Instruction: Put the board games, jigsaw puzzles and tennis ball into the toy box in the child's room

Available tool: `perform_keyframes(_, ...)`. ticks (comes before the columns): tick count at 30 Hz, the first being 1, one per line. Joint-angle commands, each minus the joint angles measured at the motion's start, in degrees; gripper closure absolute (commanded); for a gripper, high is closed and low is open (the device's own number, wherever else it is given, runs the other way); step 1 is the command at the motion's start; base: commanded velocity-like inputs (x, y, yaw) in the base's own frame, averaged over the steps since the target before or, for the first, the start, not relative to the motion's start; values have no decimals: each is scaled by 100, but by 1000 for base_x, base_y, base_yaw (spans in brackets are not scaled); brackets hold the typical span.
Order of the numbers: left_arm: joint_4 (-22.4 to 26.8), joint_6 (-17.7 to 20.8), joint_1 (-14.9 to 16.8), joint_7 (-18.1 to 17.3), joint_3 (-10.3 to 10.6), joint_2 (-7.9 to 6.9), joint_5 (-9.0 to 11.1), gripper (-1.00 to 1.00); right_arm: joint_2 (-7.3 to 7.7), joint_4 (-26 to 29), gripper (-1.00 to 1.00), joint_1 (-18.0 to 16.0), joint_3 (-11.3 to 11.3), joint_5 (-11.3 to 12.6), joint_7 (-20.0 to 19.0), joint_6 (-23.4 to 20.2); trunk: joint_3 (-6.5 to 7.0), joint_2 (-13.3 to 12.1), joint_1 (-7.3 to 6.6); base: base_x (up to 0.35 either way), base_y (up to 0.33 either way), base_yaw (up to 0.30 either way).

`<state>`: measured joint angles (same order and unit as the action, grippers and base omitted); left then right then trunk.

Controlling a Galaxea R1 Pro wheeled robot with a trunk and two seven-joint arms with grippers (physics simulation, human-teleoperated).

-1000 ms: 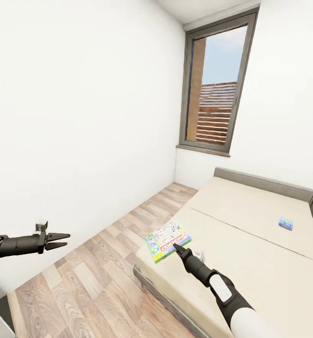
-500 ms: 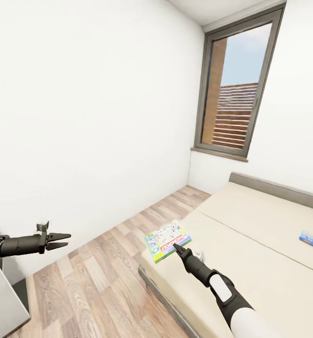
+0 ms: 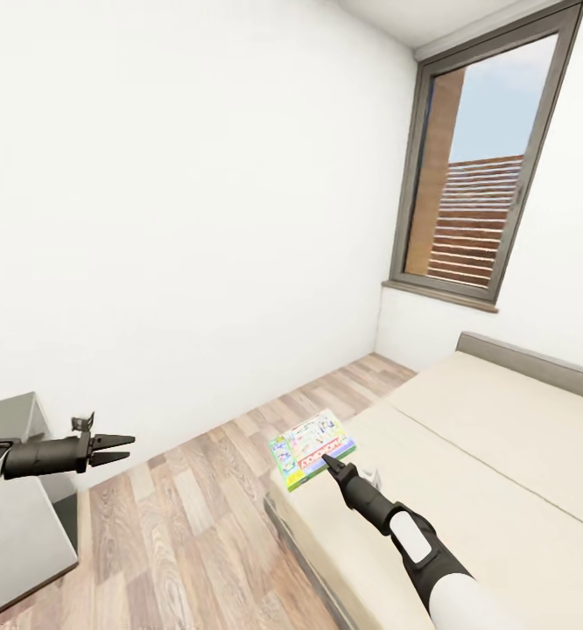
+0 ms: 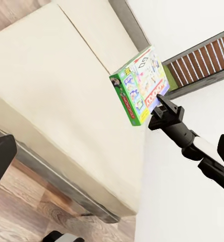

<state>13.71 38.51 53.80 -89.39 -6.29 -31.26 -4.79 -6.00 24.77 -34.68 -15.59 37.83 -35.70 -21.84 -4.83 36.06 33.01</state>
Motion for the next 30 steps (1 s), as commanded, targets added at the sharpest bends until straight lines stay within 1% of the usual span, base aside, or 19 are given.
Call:
perform_keyframes(1,0,60,7,-35,-30,9,-53,-100,-3,1,100,-4,-19,31,-6,-47,-6,9,2,0,-254,248)
perform_keyframes(5,0,60,7,-35,-30,14,-52,-100,2,1,100,-4,3,31,-7,-43,13,9,2,0,-240,248)
perform_keyframes(8,0,60,7,-35,-34,14,-53,-100,-4,1,100,-4,10,31,12,-40,27,9,2,0,-103,248)
perform_keyframes(12,0,57,7,-35,-32,15,-53,-100,-5,1,100,-4,11,31,157,-44,45,9,2,0,-23,248)
perform_keyframes(16,0,55,7,-35,-36,15,-52,-100,-6,1,100,-4,12,31,219,-47,64,9,2,0,-4,248)
perform_keyframes(30,0,58,7,-35,-39,15,-49,-100,-6,1,100,-4,12,31,231,-39,128,9,2,0,0,248)
